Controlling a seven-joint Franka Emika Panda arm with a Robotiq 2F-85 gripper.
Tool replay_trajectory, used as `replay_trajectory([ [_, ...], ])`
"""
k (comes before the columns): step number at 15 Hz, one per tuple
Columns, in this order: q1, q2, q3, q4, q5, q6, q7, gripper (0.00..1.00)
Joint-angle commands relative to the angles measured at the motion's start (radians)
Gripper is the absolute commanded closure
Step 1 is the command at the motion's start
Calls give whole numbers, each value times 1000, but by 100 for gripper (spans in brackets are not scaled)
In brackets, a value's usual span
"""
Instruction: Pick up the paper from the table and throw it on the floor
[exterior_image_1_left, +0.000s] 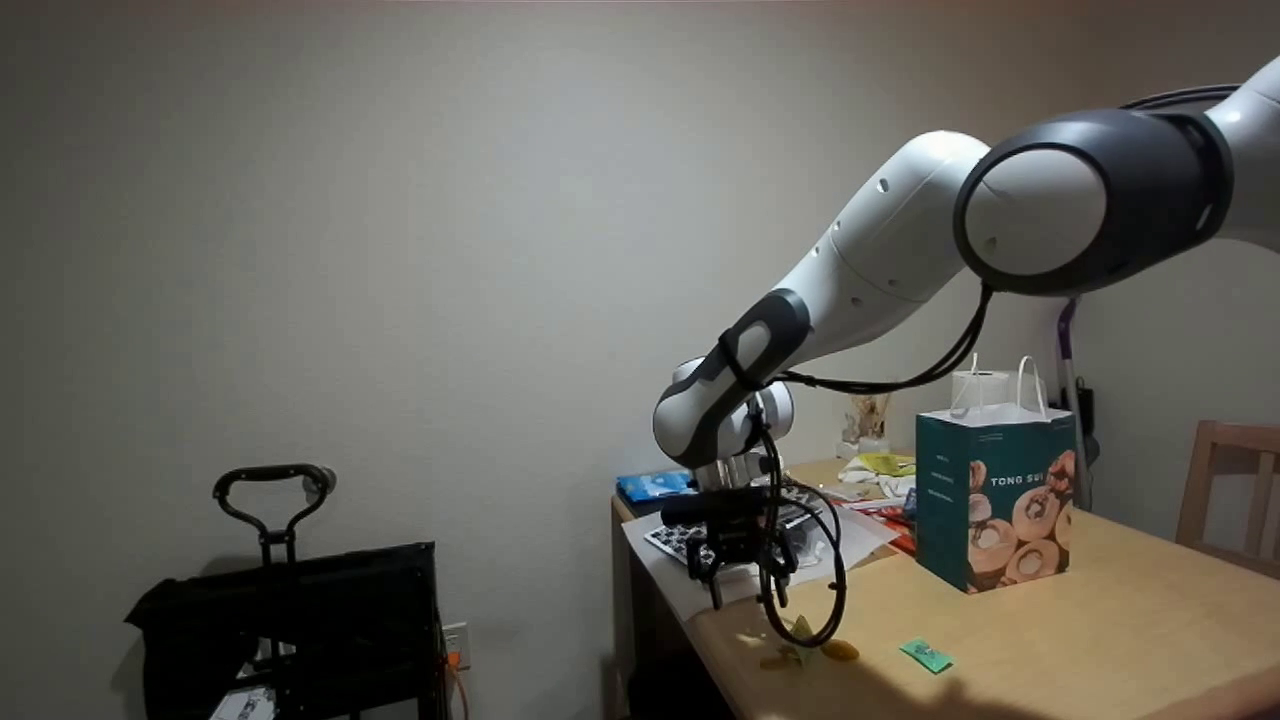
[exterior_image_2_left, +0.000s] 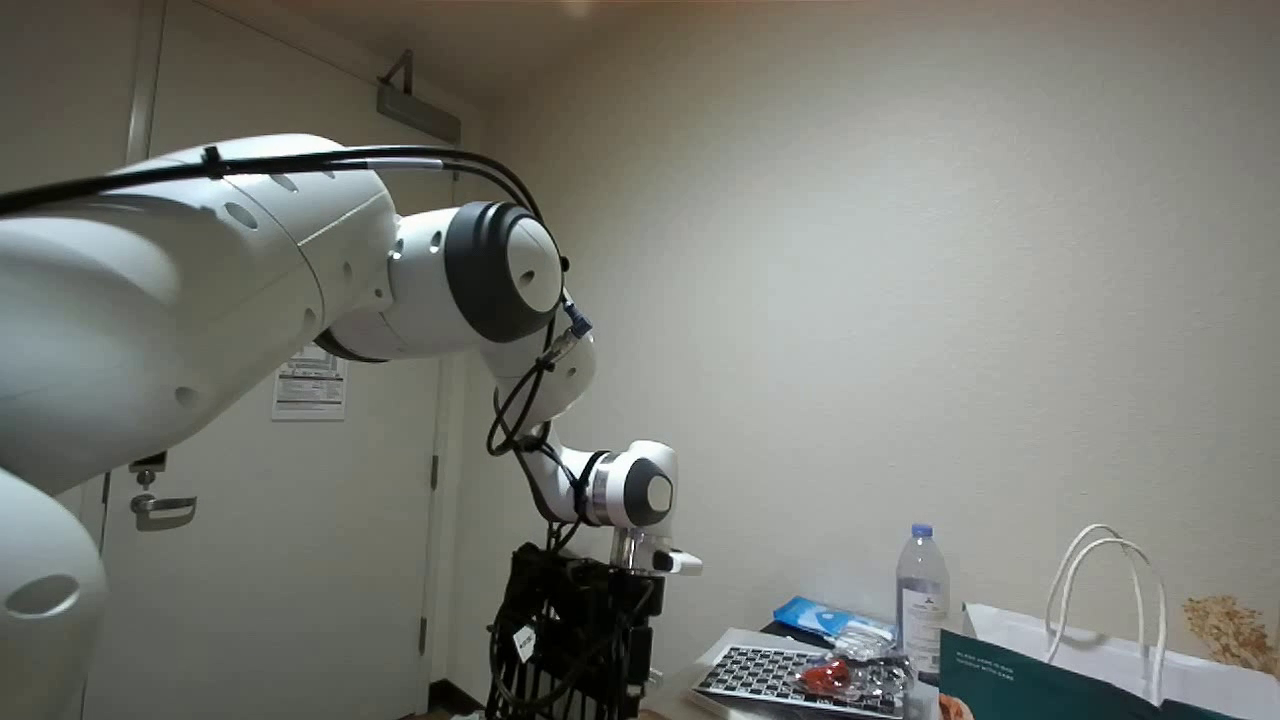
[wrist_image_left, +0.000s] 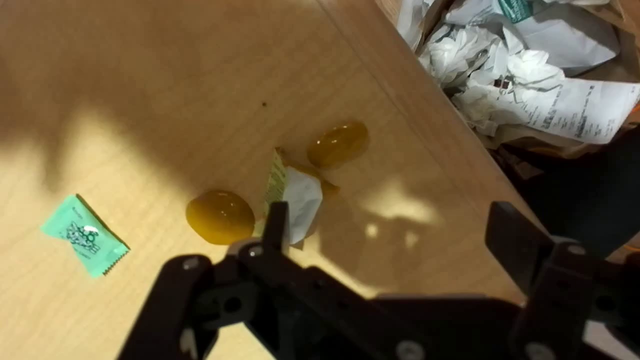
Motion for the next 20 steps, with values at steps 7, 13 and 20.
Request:
replay_trajectory([
  [7,-38,19,6,-4,4,-5,115,0],
  [13,-67,68,30,51,-23,-112,-80,0],
  [20,-68,128,30,127,-4,-165,-155,53],
])
